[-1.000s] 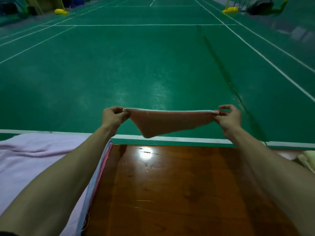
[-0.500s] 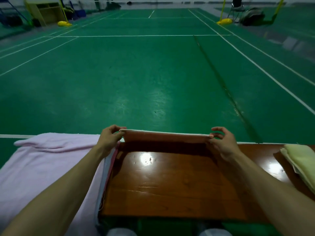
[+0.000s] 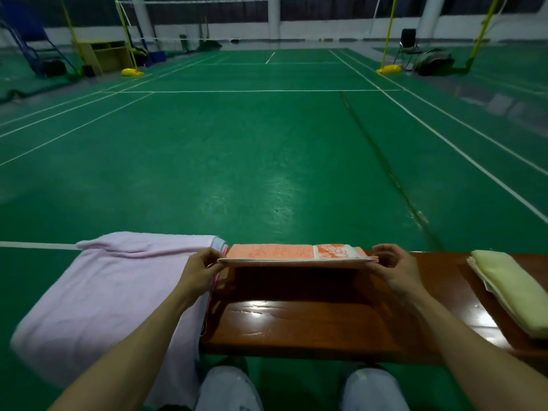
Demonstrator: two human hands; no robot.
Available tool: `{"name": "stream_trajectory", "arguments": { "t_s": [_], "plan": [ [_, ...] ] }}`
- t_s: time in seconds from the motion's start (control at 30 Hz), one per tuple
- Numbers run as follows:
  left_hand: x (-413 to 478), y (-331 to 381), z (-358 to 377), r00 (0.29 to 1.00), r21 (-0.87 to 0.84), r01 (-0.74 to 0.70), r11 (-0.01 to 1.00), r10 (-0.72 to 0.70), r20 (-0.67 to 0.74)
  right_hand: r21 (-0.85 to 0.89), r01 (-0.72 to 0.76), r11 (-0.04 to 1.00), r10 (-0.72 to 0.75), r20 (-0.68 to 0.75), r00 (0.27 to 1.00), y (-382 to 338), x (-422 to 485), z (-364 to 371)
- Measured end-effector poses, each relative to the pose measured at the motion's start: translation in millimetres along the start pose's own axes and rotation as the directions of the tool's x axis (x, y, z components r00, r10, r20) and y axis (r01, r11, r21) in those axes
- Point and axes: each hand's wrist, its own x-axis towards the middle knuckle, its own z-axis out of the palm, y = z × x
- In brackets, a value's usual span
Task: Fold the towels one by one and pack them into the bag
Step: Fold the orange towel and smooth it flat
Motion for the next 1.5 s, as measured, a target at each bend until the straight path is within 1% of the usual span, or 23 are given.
{"name": "stream_trajectory", "arguments": {
  "t_s": [0.13,0.3,0.37,0.47,0.53,0.63,0.77,0.93,1.03,1.17,1.27,1.4,1.47,1.5],
  "plan": [
    [-25,-3,-1,0.999,0.057,-0.037,0.998,0.037,0.001,-0.036,0.001,0.999,-0.003,-0.057,0.998,0,-21,-4],
    [-47,-1,-5,0.997,0.049,-0.068,0.996,0.070,-0.025,-0.002,0.083,0.997,-0.083,-0.091,0.992,-4,-45,-6],
    [-58,-2,-8,0.997,0.034,-0.070,0.997,0.071,-0.024,-0.021,0.086,0.996,-0.087,-0.065,0.994,-3,-55,-12],
    [-74,-7,-12,0.995,0.065,-0.103,0.993,0.102,0.013,-0.160,0.109,0.981,-0.105,0.027,0.994,-4,-70,-22],
    [-83,-8,-16,0.990,0.084,-0.136,0.987,0.131,0.057,-0.241,0.158,0.958,-0.145,0.071,0.987,-6,-82,-25],
    [-89,-3,-18,0.980,0.083,-0.181,0.980,0.172,0.098,-0.260,0.268,0.928,-0.258,0.072,0.963,-11,-95,-27],
    [-91,14,-23,0.975,0.068,-0.213,0.975,0.208,0.075,-0.299,0.405,0.864,-0.397,0.090,0.913,-20,-100,-33],
    [-89,32,-25,0.975,-0.007,-0.215,0.977,0.215,0.053,-0.316,0.454,0.833,-0.439,0.120,0.890,-30,-98,-41],
    [-86,37,-21,0.977,0.003,-0.209,0.978,0.209,0.031,-0.316,0.472,0.823,-0.457,0.124,0.881,-33,-91,-45],
    [-72,32,-12,0.989,0.022,-0.144,0.989,0.144,-0.030,-0.302,0.423,0.854,-0.392,0.160,0.906,-32,-75,-42],
    [-50,26,-6,0.994,-0.013,-0.073,0.997,0.071,-0.087,-0.291,0.357,0.888,-0.330,0.137,0.934,-29,-52,-35],
    [-6,22,3,0.994,-0.065,0.032,0.997,-0.039,-0.103,-0.302,0.255,0.919,-0.234,0.106,0.966,-21,-9,-20],
    [18,16,9,0.992,-0.041,0.072,0.997,-0.076,-0.105,-0.316,0.199,0.928,-0.184,0.075,0.980,-14,12,-11],
    [30,12,12,0.991,0.001,0.085,0.996,-0.084,-0.107,-0.326,0.170,0.930,-0.159,0.059,0.986,-9,22,-8]
  ]
}}
